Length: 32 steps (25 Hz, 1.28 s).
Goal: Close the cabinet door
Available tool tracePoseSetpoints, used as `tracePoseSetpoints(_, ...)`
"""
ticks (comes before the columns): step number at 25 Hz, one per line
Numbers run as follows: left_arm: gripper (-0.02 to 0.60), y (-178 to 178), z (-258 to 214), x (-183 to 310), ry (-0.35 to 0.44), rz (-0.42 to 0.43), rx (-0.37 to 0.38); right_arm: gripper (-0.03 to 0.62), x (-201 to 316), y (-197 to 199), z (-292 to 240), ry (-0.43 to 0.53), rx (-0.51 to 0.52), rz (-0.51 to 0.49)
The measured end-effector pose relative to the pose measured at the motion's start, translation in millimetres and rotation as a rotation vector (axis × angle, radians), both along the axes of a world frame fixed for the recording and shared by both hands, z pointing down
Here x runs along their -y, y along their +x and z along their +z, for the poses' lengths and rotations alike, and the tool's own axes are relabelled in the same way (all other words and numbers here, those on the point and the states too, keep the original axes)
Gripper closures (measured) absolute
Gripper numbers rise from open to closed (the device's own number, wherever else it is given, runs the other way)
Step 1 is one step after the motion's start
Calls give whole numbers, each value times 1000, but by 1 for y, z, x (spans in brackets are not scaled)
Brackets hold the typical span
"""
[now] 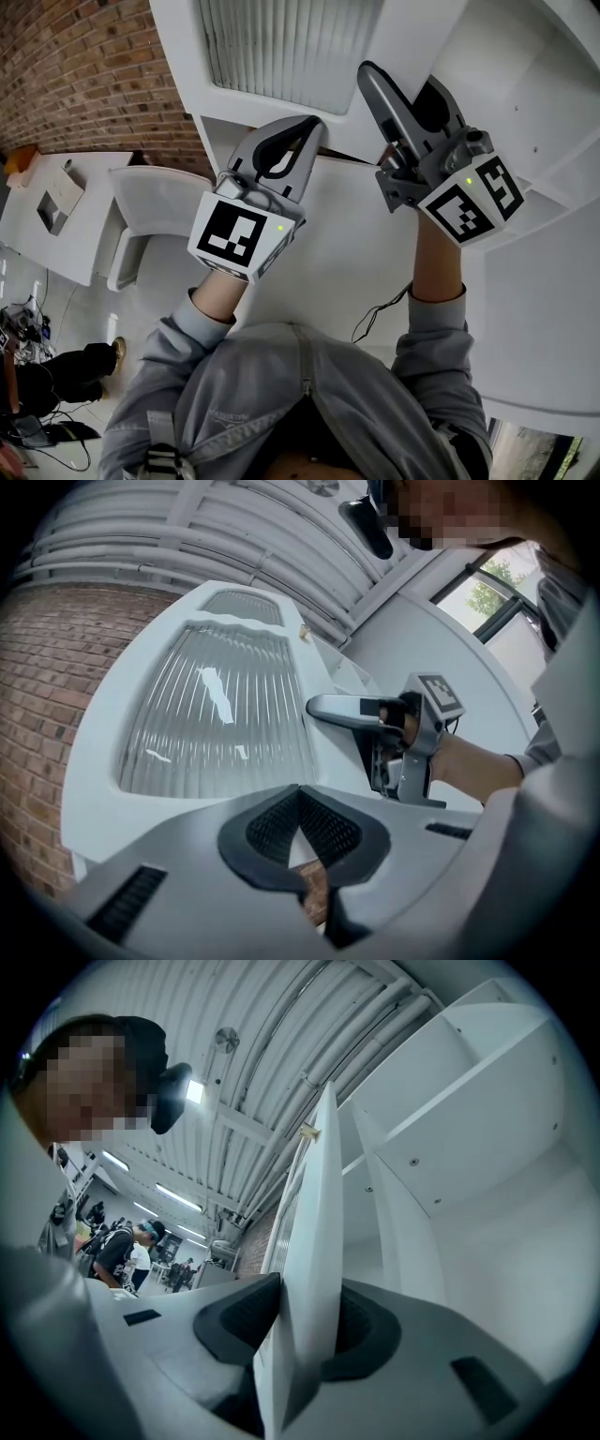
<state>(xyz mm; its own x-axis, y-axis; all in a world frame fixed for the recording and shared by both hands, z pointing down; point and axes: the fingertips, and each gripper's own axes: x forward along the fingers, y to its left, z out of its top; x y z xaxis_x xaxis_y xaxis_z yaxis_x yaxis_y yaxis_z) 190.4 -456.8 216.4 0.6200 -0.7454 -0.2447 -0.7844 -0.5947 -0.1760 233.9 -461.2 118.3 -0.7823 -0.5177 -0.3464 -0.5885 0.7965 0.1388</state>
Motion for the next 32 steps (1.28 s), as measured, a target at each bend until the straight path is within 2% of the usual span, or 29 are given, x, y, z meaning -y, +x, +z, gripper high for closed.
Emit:
tracePoseSetpoints(27, 575, 10, 5, 11, 7, 52, 4, 402, 18, 19, 5, -76, 87, 66)
tracePoseSetpoints(32, 575, 10, 0, 11, 20, 55, -19, 396, 19, 22, 5, -80, 101, 81)
